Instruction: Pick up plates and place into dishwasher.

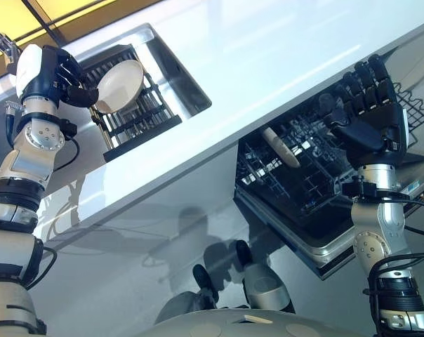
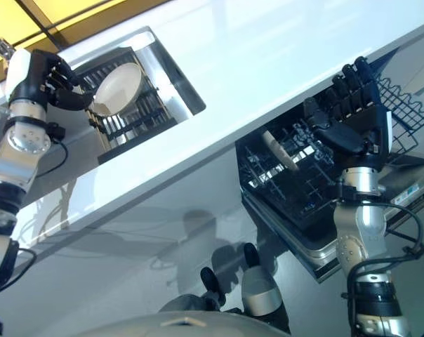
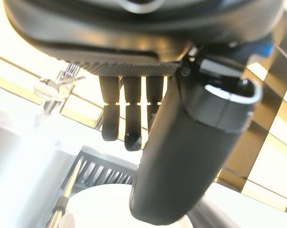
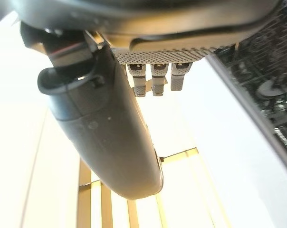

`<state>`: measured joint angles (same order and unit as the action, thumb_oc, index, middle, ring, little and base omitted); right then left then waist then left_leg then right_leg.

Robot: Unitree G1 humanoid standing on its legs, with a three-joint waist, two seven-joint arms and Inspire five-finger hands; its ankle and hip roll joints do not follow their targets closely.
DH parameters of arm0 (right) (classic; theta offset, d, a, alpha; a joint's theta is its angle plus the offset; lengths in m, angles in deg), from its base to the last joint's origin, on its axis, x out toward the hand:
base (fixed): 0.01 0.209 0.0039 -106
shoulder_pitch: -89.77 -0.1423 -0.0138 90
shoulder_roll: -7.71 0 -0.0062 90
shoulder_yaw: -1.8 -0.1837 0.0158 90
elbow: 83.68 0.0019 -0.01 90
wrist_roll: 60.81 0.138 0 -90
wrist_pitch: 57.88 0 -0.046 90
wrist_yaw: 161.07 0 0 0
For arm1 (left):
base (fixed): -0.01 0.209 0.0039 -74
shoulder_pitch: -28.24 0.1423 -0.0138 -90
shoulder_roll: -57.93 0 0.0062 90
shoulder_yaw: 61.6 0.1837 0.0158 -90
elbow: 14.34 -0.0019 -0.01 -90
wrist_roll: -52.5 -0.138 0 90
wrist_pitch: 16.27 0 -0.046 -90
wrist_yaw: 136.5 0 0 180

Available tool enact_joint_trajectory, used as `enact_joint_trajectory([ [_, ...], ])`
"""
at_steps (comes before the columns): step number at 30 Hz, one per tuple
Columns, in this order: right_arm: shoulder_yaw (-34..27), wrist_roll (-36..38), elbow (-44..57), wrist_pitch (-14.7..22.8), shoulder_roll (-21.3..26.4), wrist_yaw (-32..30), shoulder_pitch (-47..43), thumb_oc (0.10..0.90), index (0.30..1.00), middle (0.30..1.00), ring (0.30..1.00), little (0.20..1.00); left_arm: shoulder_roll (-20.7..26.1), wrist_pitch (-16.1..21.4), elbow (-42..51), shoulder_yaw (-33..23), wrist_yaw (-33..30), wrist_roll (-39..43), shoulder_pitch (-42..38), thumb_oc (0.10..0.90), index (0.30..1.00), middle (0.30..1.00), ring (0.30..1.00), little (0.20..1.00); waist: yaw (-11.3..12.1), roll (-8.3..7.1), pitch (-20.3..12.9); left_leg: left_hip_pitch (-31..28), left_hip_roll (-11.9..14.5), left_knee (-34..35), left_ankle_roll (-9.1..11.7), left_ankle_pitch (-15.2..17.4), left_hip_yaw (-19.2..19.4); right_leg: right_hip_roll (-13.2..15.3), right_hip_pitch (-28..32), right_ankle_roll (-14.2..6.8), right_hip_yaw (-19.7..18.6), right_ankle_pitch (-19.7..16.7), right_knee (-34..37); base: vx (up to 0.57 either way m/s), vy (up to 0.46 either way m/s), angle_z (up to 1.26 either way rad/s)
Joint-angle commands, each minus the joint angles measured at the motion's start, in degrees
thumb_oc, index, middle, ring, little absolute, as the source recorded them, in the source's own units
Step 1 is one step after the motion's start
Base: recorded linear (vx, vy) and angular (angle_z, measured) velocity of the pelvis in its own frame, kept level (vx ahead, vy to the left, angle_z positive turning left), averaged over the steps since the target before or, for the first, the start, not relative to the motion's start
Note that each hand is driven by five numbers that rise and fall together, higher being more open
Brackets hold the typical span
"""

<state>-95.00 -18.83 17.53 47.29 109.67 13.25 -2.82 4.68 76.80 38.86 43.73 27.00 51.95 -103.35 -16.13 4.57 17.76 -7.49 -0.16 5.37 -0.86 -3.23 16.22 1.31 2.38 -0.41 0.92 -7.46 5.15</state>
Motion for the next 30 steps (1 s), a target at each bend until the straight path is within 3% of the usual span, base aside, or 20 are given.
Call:
enact_joint_trajectory([
  [1, -3.86, 0.96, 5.47, 4.75, 1.23, 2.64, -0.44, 0.8, 0.9, 0.9, 0.9, 0.9, 6.03, 3.46, 2.2, -4.07, -1.9, -1.73, -0.59, 0.1, 0.3, 0.3, 0.3, 0.2, -0.44, 1.96, -9.93, -0.71, -3.3, -2.93, -0.54, 7.79, -1.23, -3.09, 0.82, -4.35, -0.75, 10.37, -5.4, 0.0, 0.0, 0.0],
  [4, -3.96, 0.99, 5.43, 4.32, 1.29, 2.76, -0.36, 0.8, 0.9, 0.9, 0.9, 0.9, 5.54, 3.54, 1.31, -4.16, -1.43, -0.69, -0.44, 0.1, 0.3, 0.3, 0.3, 0.2, -0.67, 2.05, -10.08, -0.77, -3.34, -2.89, -0.57, 7.79, -1.3, -3.04, 0.72, -4.42, -0.92, 10.38, -5.6, 0.01, 0.005, 0.0],
  [5, -3.99, 0.97, 5.35, 4.25, 1.24, 2.76, -0.33, 0.8, 0.9, 0.9, 0.9, 0.9, 5.12, 3.59, 0.94, -4.15, -1.3, -0.24, -0.31, 0.328, 0.495, 0.495, 0.495, 0.428, -0.78, 2.05, -10.14, -0.82, -3.4, -2.84, -0.59, 7.79, -1.36, -3.06, 0.72, -4.45, -1.05, 10.34, -5.61, 0.04, 0.013, 0.01],
  [6, -3.99, 1.01, 5.25, 4.2, 1.28, 2.75, -0.33, 0.8, 0.9, 0.9, 0.9, 0.9, 4.94, 3.45, 0.67, -4.07, -1.03, 0.15, -0.35, 0.449, 0.599, 0.599, 0.599, 0.549, -0.86, 2.05, -10.15, -0.85, -3.42, -2.83, -0.6, 7.8, -1.34, -3.07, 0.71, -4.47, -1.11, 10.33, -5.64, 0.04, 0.012, 0.0],
  [7, -4.13, 1.01, 5.16, 4.02, 1.34, 2.8, -0.32, 0.8, 0.9, 0.9, 0.9, 0.9, 4.67, 3.25, 0.38, -4.06, -0.52, 0.49, -0.34, 0.8, 0.9, 0.9, 0.9, 0.9, -0.96, 2.05, -10.14, -0.9, -3.45, -2.84, -0.62, 7.83, -1.35, -3.06, 0.65, -4.49, -1.16, 10.33, -5.71, 0.04, 0.01, 0.0],
  [30, -5.06, 1.72, 4.44, 0.06, 1.34, 2.72, 2.35, 0.8, 0.9, 0.9, 0.9, 0.9, -1.2, 2.36, -5.29, -3.24, 0.54, 3.48, 0.65, 0.8, 0.9, 0.9, 0.9, 0.9, -3.51, 0.97, -8.73, -0.76, -3.38, -3.21, -0.99, 7.92, 0.59, -2.59, -0.21, -5.11, -2.02, 9.2, -5.43, 0.06, -0.011, -0.02],
])
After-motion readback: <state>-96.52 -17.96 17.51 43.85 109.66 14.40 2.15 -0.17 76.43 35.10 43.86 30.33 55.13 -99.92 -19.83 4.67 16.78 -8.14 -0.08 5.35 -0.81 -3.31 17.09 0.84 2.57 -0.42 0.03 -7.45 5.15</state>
